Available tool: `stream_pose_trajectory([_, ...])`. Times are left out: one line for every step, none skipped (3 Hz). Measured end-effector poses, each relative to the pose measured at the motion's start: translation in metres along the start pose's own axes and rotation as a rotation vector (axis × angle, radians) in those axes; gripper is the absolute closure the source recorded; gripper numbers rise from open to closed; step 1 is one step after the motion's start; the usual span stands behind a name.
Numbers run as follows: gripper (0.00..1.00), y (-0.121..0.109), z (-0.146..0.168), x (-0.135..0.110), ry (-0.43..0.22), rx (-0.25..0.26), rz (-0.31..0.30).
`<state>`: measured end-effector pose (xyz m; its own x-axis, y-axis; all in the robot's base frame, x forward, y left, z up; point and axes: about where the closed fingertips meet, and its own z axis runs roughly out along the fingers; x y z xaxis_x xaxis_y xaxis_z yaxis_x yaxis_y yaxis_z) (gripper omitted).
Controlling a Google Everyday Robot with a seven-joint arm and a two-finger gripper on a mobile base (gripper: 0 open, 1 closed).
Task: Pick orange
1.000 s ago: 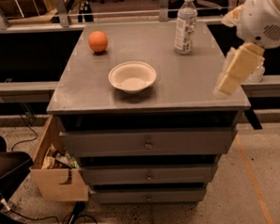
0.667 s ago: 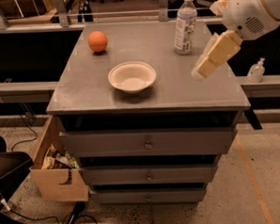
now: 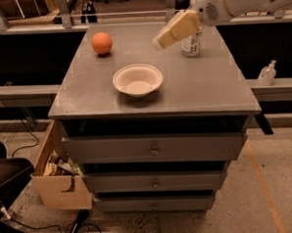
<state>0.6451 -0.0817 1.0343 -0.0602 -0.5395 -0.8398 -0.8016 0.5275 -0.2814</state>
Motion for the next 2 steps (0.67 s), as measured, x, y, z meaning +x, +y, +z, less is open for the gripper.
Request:
stream_pose_trajectory([0.00,-0.0094,0.0019,-0.0087,-0.030,0.038,0.014])
stream_pose_trajectory([0.00,-0.0080,0.0025,-0.0084,-0.027,0.033,0.013])
